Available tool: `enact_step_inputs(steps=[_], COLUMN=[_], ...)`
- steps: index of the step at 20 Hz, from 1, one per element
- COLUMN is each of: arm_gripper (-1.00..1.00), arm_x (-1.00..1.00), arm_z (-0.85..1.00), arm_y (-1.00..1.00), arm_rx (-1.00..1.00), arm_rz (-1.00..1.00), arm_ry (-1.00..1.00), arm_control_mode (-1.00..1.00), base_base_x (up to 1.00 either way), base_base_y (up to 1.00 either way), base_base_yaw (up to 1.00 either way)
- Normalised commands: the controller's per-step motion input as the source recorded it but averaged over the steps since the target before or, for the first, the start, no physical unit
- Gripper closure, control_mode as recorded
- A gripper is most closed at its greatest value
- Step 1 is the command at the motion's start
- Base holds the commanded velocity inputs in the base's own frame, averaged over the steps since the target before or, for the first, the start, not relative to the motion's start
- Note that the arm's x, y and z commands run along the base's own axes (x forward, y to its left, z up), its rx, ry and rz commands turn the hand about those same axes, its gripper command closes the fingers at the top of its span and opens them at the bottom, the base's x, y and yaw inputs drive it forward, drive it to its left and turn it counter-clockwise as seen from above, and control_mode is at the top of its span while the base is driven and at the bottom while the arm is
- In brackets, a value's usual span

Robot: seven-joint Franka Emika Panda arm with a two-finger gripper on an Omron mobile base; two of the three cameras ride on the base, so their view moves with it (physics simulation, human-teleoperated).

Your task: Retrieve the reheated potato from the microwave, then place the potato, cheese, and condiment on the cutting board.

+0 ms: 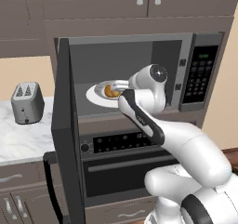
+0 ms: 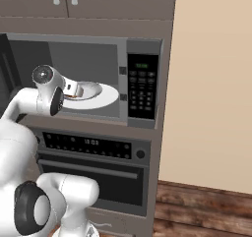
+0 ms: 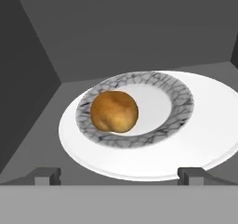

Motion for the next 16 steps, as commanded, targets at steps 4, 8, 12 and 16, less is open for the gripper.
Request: enact_step_inputs(steps=[4, 8, 12, 16], arm_gripper=[-1.0, -1.0, -1.0, -1.0], arm_x=[0.31, 0.23, 0.32, 0.33], arm_z=[-0.1, -0.26, -0.21, -0.02], arm_y=[0.22, 0.15, 0.02, 0.0], arm_rx=[0.0, 0.0, 0.0, 0.0], arm_rz=[0.0, 0.0, 0.0, 0.0], arm_ry=[0.01, 0.03, 0.04, 0.0], arm_control_mode=[-1.0, -1.0, -1.0, -1.0], base_base_x=[0.0, 0.0, 0.0, 0.0], base_base_y=[0.0, 0.0, 0.0, 0.0], base_base_yaw=[0.0, 0.0, 0.0, 0.0])
